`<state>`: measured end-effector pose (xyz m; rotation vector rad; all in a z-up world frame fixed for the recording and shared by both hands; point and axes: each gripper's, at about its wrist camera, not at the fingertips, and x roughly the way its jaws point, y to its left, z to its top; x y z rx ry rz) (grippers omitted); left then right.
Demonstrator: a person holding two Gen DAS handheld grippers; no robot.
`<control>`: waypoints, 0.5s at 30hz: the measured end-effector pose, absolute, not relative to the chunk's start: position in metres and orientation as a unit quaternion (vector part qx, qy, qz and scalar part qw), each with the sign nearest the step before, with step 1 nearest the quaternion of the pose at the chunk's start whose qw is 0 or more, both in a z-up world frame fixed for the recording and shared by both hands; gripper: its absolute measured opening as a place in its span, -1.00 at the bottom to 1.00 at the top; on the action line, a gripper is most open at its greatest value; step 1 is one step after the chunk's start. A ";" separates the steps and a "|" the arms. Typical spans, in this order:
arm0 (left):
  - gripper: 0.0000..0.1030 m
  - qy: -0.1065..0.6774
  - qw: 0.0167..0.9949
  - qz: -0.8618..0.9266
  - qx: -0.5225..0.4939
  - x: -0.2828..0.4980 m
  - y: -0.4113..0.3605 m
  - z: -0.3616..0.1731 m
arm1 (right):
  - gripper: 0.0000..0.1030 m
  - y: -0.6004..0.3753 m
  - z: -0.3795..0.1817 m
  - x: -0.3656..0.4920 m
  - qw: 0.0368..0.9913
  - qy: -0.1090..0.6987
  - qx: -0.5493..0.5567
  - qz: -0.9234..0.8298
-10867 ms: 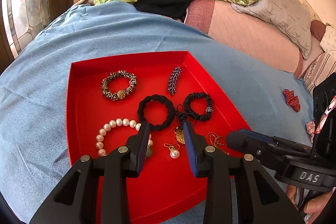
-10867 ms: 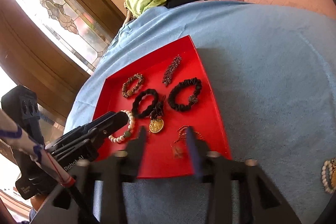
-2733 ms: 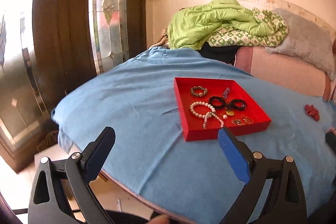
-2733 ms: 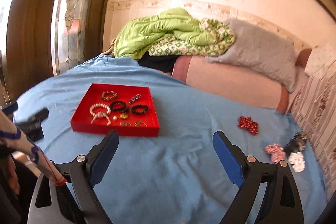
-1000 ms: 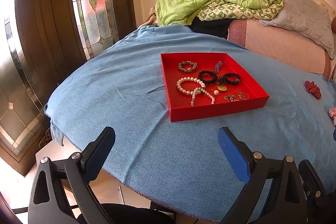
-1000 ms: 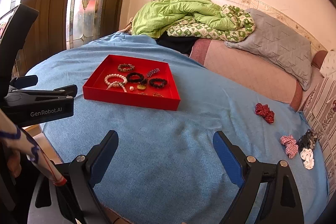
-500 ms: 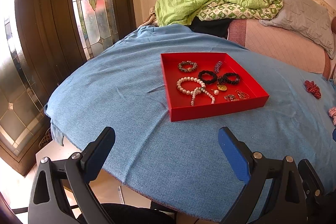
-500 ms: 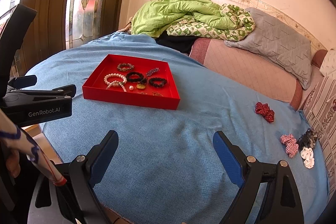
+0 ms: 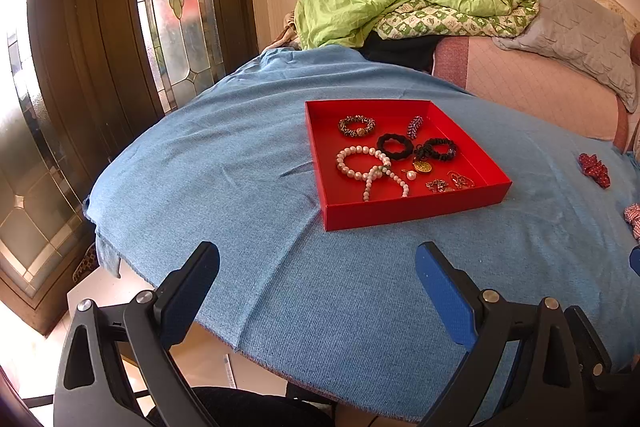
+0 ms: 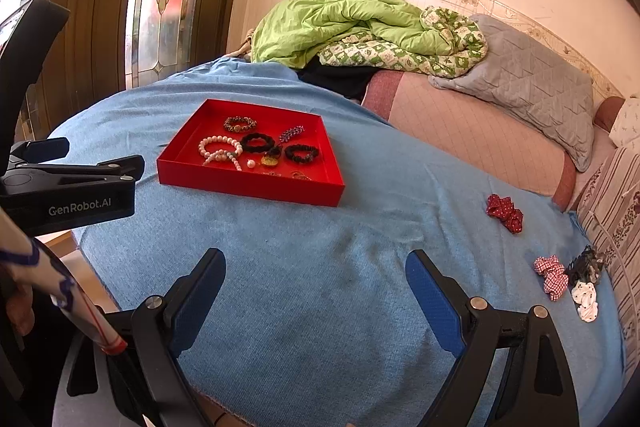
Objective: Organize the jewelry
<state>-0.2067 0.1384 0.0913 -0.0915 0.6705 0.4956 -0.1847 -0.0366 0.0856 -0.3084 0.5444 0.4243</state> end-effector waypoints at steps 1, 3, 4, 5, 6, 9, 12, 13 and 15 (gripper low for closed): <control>0.90 0.325 0.913 0.241 -0.044 -0.207 0.138 0.091 | 0.82 -0.037 0.085 -0.185 0.929 0.266 -0.151 0.206; 0.90 0.326 0.913 0.241 -0.045 -0.207 0.138 0.091 | 0.82 -0.037 0.086 -0.185 0.929 0.266 -0.151 0.207; 0.90 0.326 0.913 0.241 -0.045 -0.207 0.138 0.091 | 0.82 -0.036 0.086 -0.185 0.929 0.266 -0.151 0.207; 0.90 0.326 0.913 0.241 -0.045 -0.207 0.138 0.091 | 0.82 -0.036 0.085 -0.185 0.929 0.267 -0.151 0.206; 0.90 0.326 0.913 0.241 -0.045 -0.207 0.138 0.091 | 0.82 -0.036 0.085 -0.185 0.929 0.267 -0.152 0.206; 0.90 0.325 0.913 0.242 -0.045 -0.207 0.138 0.091 | 0.82 -0.036 0.086 -0.185 0.929 0.267 -0.151 0.206; 0.90 0.326 0.913 0.242 -0.045 -0.207 0.138 0.091 | 0.82 -0.036 0.085 -0.185 0.929 0.267 -0.153 0.206; 0.90 0.326 0.913 0.241 -0.044 -0.207 0.138 0.091 | 0.82 -0.037 0.084 -0.185 0.929 0.267 -0.153 0.206; 0.90 0.326 0.913 0.241 -0.043 -0.207 0.138 0.091 | 0.82 -0.038 0.084 -0.186 0.929 0.267 -0.152 0.206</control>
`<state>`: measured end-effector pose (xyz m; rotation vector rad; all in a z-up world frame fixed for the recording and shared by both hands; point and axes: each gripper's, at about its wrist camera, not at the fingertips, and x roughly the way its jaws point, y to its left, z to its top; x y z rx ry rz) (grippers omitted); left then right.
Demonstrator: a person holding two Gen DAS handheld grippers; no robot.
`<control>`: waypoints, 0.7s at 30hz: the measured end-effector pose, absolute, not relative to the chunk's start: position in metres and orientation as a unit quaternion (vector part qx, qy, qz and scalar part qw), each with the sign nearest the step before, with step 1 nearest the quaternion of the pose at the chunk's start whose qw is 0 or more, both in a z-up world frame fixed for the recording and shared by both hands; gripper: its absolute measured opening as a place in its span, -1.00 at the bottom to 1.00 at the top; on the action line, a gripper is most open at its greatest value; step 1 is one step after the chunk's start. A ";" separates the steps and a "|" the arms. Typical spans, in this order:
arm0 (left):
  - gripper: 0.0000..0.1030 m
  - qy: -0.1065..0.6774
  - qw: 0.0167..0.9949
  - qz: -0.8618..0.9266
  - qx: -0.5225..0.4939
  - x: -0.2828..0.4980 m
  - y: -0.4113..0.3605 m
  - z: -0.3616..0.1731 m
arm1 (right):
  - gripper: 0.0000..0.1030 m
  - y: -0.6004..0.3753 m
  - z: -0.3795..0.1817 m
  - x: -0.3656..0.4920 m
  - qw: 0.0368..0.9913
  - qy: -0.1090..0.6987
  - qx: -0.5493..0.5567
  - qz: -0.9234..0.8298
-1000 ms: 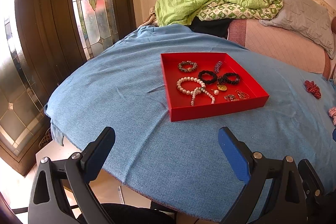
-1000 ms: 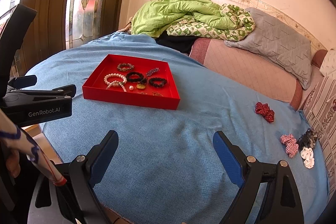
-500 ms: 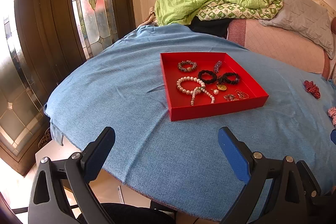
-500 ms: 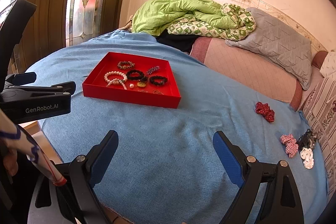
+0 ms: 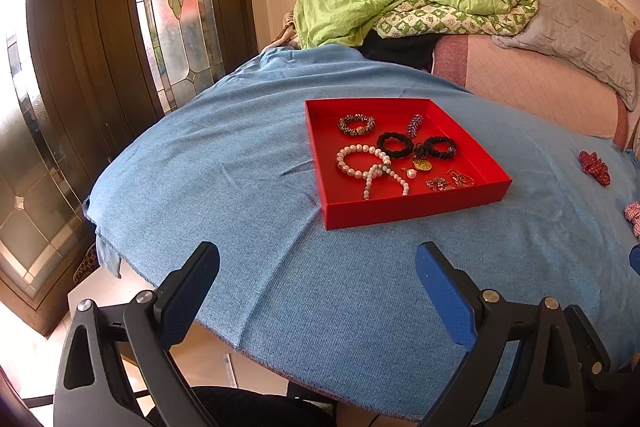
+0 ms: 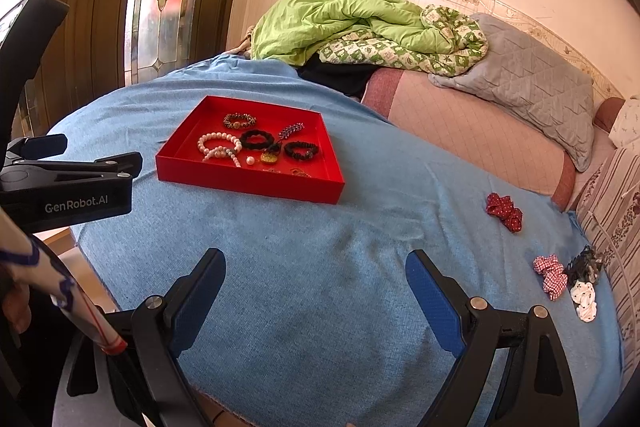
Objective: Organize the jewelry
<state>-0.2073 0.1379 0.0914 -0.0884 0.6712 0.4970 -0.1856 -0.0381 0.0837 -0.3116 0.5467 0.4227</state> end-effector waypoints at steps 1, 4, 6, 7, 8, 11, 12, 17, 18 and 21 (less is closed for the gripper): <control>0.90 0.325 0.913 0.242 -0.043 -0.207 0.138 0.091 | 0.82 -0.038 0.084 -0.185 0.929 0.267 -0.152 0.206; 0.90 0.326 0.913 0.242 -0.045 -0.207 0.138 0.092 | 0.82 -0.039 0.083 -0.184 0.928 0.268 -0.153 0.207; 0.90 0.326 0.913 0.242 -0.045 -0.207 0.138 0.091 | 0.82 -0.040 0.083 -0.183 0.928 0.269 -0.153 0.208; 0.90 0.326 0.913 0.241 -0.044 -0.207 0.138 0.092 | 0.82 -0.040 0.083 -0.183 0.928 0.268 -0.153 0.208; 0.90 0.326 0.913 0.241 -0.044 -0.207 0.138 0.092 | 0.82 -0.040 0.083 -0.183 0.928 0.268 -0.154 0.208; 0.90 0.327 0.913 0.240 -0.044 -0.207 0.138 0.091 | 0.82 -0.040 0.083 -0.183 0.928 0.269 -0.153 0.207; 0.90 0.327 0.913 0.241 -0.043 -0.207 0.138 0.091 | 0.82 -0.040 0.083 -0.183 0.928 0.269 -0.153 0.207; 0.90 0.327 0.913 0.241 -0.043 -0.207 0.138 0.091 | 0.82 -0.040 0.083 -0.182 0.928 0.269 -0.154 0.208; 0.90 0.327 0.913 0.241 -0.044 -0.207 0.138 0.091 | 0.82 -0.041 0.082 -0.183 0.928 0.269 -0.155 0.208; 0.90 0.327 0.913 0.241 -0.045 -0.207 0.139 0.091 | 0.82 -0.041 0.082 -0.183 0.928 0.268 -0.154 0.208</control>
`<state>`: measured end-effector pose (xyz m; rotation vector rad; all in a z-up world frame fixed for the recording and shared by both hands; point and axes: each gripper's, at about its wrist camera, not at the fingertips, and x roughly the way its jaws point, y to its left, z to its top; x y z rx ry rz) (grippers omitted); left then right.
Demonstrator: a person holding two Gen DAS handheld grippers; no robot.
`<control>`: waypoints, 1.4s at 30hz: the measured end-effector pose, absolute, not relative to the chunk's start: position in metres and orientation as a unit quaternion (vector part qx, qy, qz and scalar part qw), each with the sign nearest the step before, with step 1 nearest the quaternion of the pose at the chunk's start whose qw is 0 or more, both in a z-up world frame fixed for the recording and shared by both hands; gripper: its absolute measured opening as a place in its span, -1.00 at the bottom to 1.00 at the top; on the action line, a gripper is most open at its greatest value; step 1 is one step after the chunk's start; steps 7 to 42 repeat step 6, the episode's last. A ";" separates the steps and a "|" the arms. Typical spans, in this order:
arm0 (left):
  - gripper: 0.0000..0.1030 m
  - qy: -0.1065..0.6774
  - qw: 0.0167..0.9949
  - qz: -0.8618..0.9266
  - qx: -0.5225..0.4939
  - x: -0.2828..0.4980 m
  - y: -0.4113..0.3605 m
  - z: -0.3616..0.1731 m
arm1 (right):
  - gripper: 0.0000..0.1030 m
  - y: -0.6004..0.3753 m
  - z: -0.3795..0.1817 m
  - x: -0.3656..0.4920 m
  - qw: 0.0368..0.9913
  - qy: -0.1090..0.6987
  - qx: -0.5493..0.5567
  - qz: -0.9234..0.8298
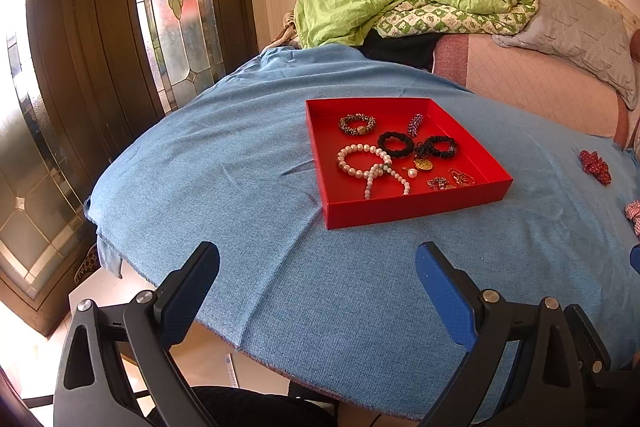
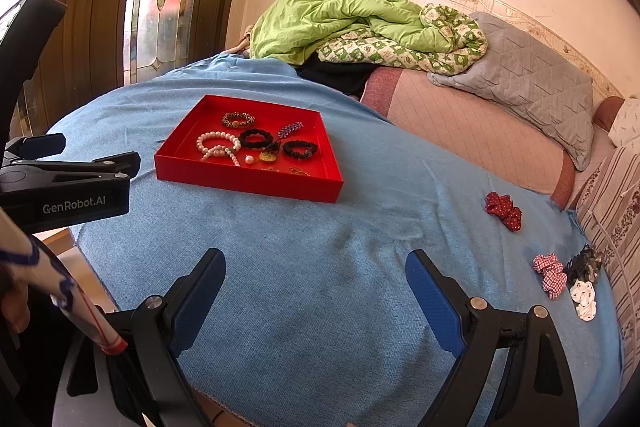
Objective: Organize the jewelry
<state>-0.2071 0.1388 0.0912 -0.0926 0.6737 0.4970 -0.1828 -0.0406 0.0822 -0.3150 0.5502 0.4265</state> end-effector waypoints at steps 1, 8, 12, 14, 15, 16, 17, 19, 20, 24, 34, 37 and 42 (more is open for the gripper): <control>0.90 0.328 0.912 0.243 -0.044 -0.208 0.139 0.091 | 0.82 -0.040 0.082 -0.183 0.928 0.269 -0.154 0.208; 0.90 0.315 0.912 0.263 -0.029 -0.214 0.141 0.091 | 0.82 -0.041 0.082 -0.182 0.928 0.270 -0.153 0.207; 0.90 0.315 0.912 0.263 -0.029 -0.214 0.141 0.091 | 0.82 -0.041 0.082 -0.182 0.928 0.270 -0.153 0.207; 0.90 0.315 0.912 0.263 -0.029 -0.214 0.141 0.091 | 0.82 -0.041 0.082 -0.182 0.928 0.270 -0.153 0.207; 0.90 0.315 0.912 0.263 -0.029 -0.214 0.141 0.091 | 0.82 -0.041 0.082 -0.182 0.928 0.270 -0.153 0.207; 0.90 0.315 0.912 0.263 -0.029 -0.214 0.141 0.091 | 0.82 -0.041 0.082 -0.182 0.928 0.270 -0.153 0.207; 0.90 0.315 0.912 0.263 -0.029 -0.214 0.141 0.091 | 0.82 -0.041 0.082 -0.182 0.928 0.270 -0.153 0.207; 0.90 0.315 0.912 0.263 -0.029 -0.214 0.141 0.091 | 0.82 -0.041 0.082 -0.182 0.928 0.270 -0.153 0.207; 0.90 0.315 0.912 0.263 -0.029 -0.214 0.141 0.091 | 0.82 -0.041 0.082 -0.182 0.928 0.270 -0.153 0.207; 0.90 0.315 0.912 0.263 -0.029 -0.214 0.141 0.091 | 0.82 -0.041 0.082 -0.182 0.928 0.270 -0.153 0.207; 0.90 0.315 0.912 0.263 -0.029 -0.214 0.141 0.091 | 0.82 -0.041 0.082 -0.182 0.928 0.270 -0.153 0.207; 0.90 0.315 0.912 0.263 -0.029 -0.214 0.141 0.091 | 0.82 -0.041 0.082 -0.182 0.928 0.270 -0.153 0.207; 0.90 0.315 0.912 0.263 -0.029 -0.214 0.141 0.091 | 0.82 -0.041 0.082 -0.182 0.928 0.270 -0.153 0.207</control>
